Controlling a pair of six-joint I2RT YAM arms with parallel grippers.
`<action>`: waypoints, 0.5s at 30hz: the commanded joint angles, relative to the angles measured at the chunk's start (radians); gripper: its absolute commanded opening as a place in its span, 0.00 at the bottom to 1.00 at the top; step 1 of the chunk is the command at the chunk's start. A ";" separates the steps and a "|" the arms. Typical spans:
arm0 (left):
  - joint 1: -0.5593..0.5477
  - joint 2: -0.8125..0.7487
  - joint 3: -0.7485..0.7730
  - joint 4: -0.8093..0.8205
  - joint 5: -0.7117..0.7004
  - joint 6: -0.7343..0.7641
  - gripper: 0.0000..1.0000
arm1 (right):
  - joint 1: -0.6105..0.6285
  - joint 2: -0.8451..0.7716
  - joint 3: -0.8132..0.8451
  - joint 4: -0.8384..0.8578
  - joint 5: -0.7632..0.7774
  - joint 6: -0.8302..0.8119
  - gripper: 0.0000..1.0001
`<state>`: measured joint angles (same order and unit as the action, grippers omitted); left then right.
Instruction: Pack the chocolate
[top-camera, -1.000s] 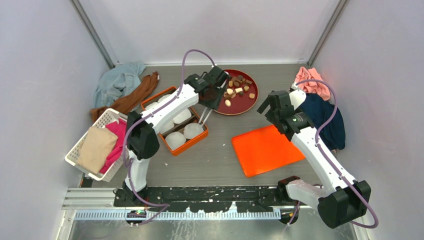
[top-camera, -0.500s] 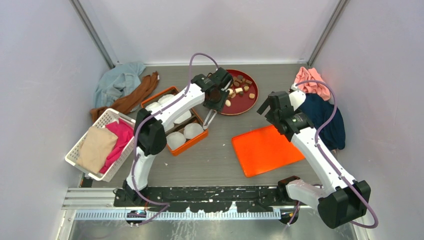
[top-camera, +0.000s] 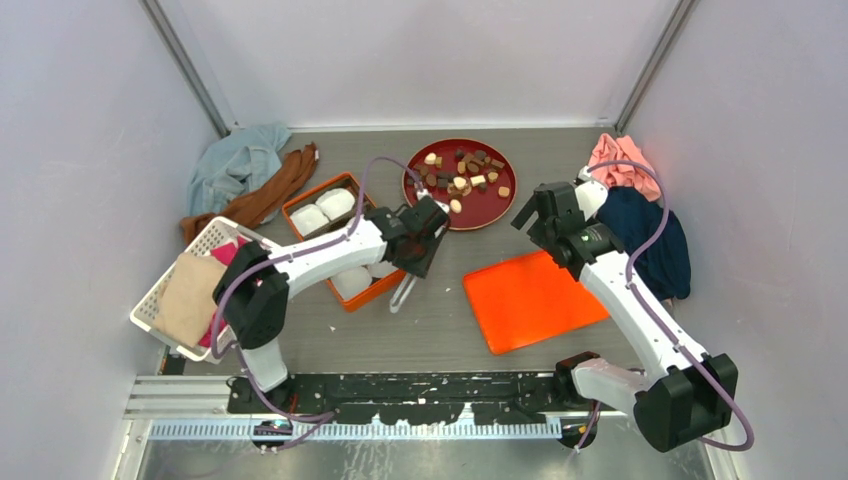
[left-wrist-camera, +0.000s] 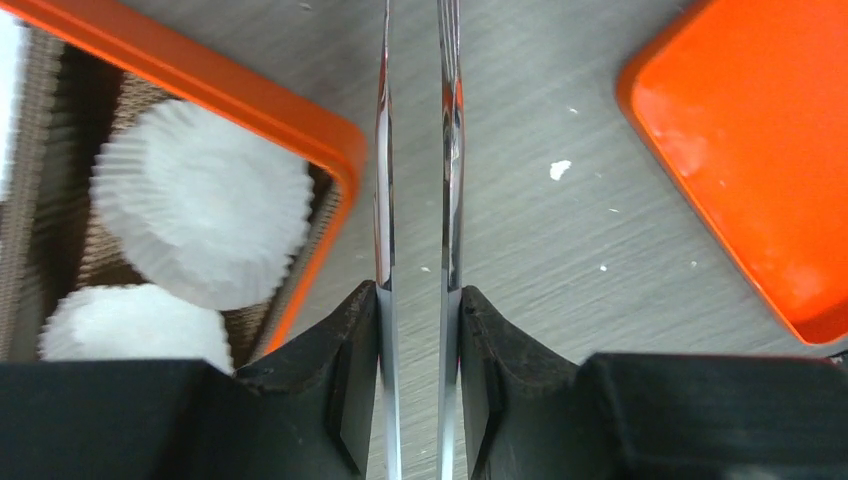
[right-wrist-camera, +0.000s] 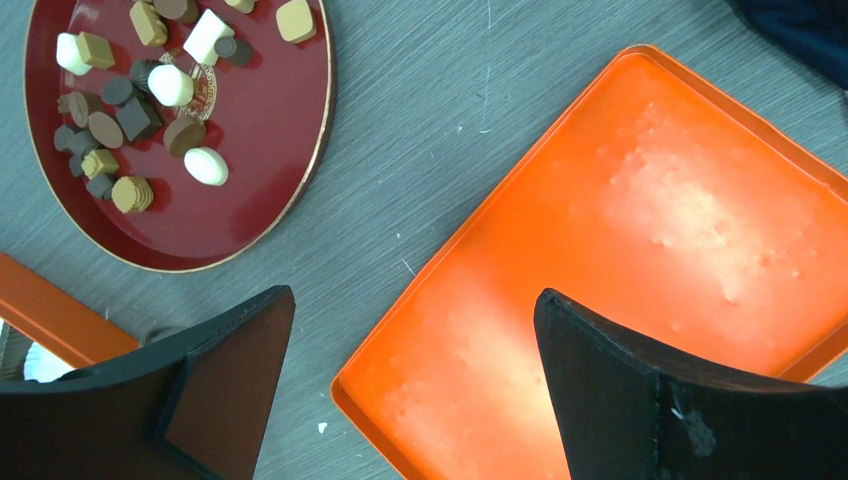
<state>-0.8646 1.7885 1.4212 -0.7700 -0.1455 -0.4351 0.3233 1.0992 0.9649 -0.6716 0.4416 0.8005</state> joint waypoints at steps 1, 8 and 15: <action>-0.071 -0.048 -0.068 0.231 -0.041 -0.069 0.29 | -0.007 0.009 -0.004 0.050 -0.018 0.011 0.95; -0.122 0.021 -0.097 0.303 -0.153 -0.113 0.29 | -0.007 -0.001 -0.012 0.039 -0.010 0.011 0.95; -0.122 0.070 -0.159 0.408 -0.163 -0.069 0.38 | -0.007 -0.004 -0.017 0.032 -0.008 0.011 0.95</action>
<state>-0.9916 1.8374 1.2827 -0.4808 -0.2707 -0.5179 0.3233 1.1130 0.9497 -0.6601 0.4240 0.8047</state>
